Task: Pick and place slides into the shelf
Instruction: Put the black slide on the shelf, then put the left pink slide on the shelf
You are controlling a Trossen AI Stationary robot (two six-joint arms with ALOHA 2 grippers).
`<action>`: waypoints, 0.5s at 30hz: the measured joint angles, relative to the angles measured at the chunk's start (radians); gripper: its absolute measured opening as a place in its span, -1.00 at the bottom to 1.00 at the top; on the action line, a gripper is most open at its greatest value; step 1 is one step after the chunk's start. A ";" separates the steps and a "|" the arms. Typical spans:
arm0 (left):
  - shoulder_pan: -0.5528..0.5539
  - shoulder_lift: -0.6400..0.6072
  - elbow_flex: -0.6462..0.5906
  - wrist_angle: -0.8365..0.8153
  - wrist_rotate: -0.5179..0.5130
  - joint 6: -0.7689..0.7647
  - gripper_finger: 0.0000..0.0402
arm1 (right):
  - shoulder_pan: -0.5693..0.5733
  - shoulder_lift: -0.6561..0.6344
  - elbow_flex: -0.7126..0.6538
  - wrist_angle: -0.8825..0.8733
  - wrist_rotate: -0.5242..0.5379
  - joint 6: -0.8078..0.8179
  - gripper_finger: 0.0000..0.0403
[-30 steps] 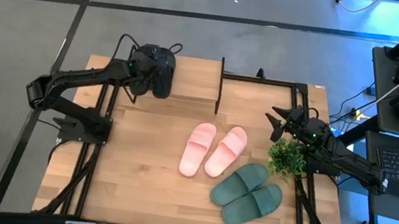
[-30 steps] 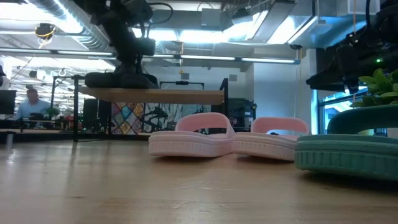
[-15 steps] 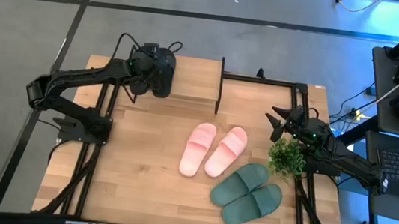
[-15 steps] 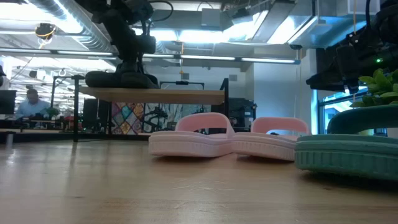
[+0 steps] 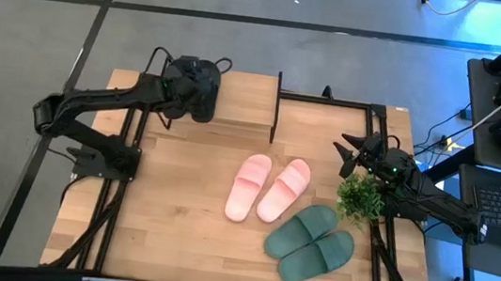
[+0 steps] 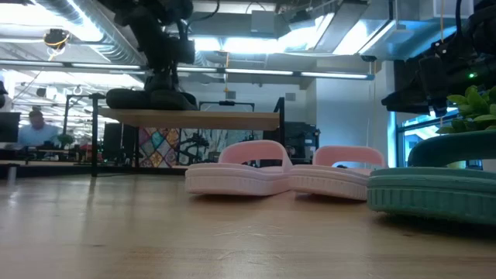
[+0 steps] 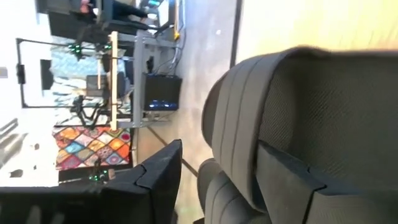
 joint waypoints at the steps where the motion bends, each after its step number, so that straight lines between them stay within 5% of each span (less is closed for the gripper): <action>1: -0.009 -0.007 0.000 0.000 -0.009 -0.012 -0.05 | 0.000 0.000 0.000 0.000 0.000 -0.001 0.02; 10: -0.126 -0.107 0.042 0.009 -0.014 -0.238 -0.05 | 0.000 0.000 0.000 -0.003 0.000 -0.003 0.02; 15: -0.217 -0.154 0.106 0.009 0.202 -0.473 -0.05 | 0.000 0.000 0.000 -0.006 0.000 -0.003 0.02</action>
